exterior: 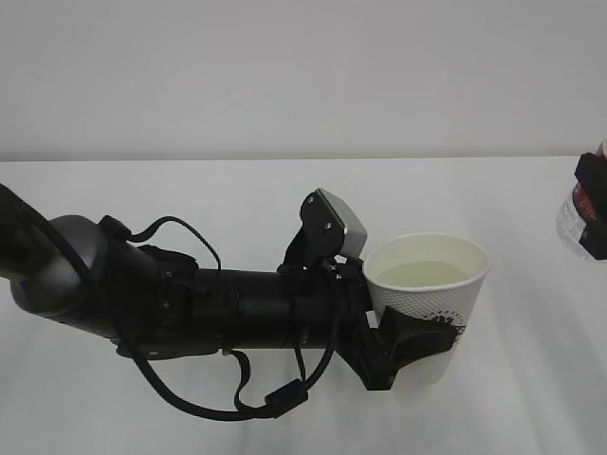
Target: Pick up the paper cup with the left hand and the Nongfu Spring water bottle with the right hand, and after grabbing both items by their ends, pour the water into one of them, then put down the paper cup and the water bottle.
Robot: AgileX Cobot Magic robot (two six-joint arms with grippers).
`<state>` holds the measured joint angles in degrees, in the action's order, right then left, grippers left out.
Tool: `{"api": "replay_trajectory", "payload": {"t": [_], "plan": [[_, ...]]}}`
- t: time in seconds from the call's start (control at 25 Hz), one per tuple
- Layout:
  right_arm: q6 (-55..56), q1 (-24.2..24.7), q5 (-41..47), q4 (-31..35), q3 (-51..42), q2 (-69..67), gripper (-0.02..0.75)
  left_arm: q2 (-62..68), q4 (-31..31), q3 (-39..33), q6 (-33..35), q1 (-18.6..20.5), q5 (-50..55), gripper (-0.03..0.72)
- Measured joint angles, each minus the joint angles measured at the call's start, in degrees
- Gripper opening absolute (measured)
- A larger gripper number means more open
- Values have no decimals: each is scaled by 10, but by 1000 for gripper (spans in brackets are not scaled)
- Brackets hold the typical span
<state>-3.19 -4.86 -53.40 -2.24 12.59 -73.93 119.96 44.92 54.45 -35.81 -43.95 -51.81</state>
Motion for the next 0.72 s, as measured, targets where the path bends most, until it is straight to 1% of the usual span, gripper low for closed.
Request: {"api": "replay_trajectory", "payload": {"t": [0.2, 0.48, 0.72], "plan": [[6, 0, -11, 0, -18, 1, 401, 0, 0, 0, 0, 0, -8, 480], [42, 0, -15, -1, -49, 1, 401, 0, -5, 0, 0, 0, -17, 480], [49, 0, -15, -3, -65, 2, 401, 0, -19, 0, 0, 0, -28, 480]]}}
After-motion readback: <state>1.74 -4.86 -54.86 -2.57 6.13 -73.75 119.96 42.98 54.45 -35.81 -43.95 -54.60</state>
